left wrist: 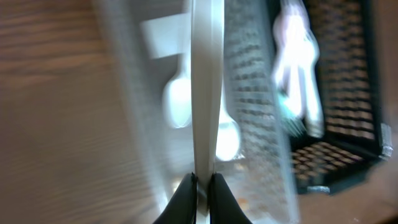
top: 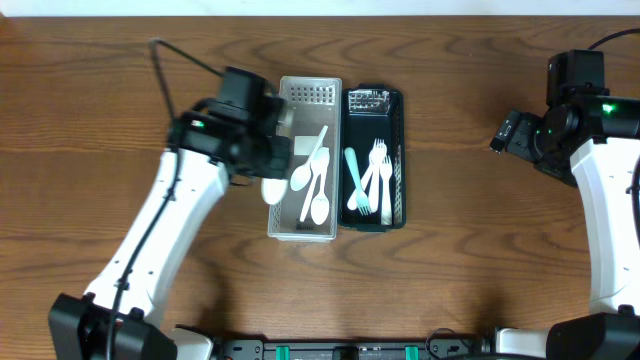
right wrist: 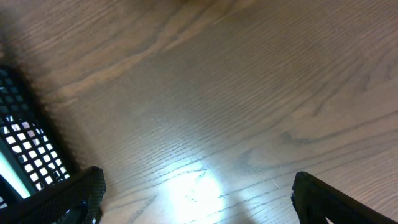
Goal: Pack container
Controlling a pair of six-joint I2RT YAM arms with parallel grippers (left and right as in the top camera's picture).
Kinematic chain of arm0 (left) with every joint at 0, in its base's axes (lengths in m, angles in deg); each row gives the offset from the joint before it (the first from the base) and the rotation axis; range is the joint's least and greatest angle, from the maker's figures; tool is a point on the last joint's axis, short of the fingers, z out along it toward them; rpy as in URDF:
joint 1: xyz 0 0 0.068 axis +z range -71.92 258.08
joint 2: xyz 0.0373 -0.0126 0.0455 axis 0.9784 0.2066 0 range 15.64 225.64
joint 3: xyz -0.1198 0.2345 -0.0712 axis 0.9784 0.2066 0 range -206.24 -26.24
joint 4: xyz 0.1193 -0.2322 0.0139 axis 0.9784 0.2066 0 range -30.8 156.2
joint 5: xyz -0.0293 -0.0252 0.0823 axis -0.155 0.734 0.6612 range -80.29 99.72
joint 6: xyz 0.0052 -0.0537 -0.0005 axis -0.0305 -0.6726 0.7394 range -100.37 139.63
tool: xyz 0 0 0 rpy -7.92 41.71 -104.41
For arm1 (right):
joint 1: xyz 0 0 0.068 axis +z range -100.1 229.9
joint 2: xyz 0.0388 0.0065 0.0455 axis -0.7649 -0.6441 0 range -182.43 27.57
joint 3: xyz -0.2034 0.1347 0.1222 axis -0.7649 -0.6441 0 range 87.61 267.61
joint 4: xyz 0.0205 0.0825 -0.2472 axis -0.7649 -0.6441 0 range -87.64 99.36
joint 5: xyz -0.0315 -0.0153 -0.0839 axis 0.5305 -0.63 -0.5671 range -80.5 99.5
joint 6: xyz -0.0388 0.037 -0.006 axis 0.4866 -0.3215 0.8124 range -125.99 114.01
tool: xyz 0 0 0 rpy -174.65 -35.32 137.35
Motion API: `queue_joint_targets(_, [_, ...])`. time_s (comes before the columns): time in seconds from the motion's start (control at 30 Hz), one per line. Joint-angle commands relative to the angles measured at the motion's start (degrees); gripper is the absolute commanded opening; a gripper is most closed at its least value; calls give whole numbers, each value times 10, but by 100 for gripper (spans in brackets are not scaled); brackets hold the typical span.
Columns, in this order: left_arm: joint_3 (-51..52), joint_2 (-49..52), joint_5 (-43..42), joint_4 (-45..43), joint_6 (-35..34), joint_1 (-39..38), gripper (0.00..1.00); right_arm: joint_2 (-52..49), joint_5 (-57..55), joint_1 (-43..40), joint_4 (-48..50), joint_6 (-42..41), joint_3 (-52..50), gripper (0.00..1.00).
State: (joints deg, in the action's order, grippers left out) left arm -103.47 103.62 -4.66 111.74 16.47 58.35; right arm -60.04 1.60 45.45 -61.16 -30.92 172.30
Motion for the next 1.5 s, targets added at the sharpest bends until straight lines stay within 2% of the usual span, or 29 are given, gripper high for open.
queue_joint_targets(0.0, [-6,18,9,-17,-32,-43,6,0,-2,-4,2,8,0,99])
queue_joint_targets(0.1, [-2,51,36,-31,-32,-58,10,0,4,-4,2,8,0,99])
queue_joint_targets(0.13, [-2,64,35,-35,-32,-58,17,-1,12,-4,2,8,0,99])
queue_joint_targets(0.17, [-2,76,35,-38,-32,-57,29,-1,21,-4,5,9,0,99])
queue_joint_targets(0.2, [-2,87,35,-39,-31,-57,34,0,27,-4,8,15,0,99])
queue_joint_targets(0.33, [-7,94,47,-41,-28,-46,35,8,48,-4,38,81,2,99])
queue_joint_targets(0.37, [-13,88,62,-39,-27,-41,39,17,48,-4,45,90,5,99])
queue_joint_targets(0.47, [-43,54,90,-24,-27,-23,44,52,55,-3,66,121,21,99])
queue_joint_targets(0.67, [-111,-60,99,-7,-27,1,74,161,89,-3,134,185,57,99])
queue_joint_targets(0.83, [-121,-185,215,11,-27,1,98,259,99,-3,165,186,57,99])
queue_joint_targets(1.0, [-121,-284,290,75,-27,1,98,314,103,-4,145,186,57,99])
queue_joint_targets(1.23, [-121,-359,290,126,-27,1,98,348,103,-4,120,186,57,99])
queue_joint_targets(1.47, [-121,-376,290,137,-27,1,98,348,103,-4,74,186,57,99])
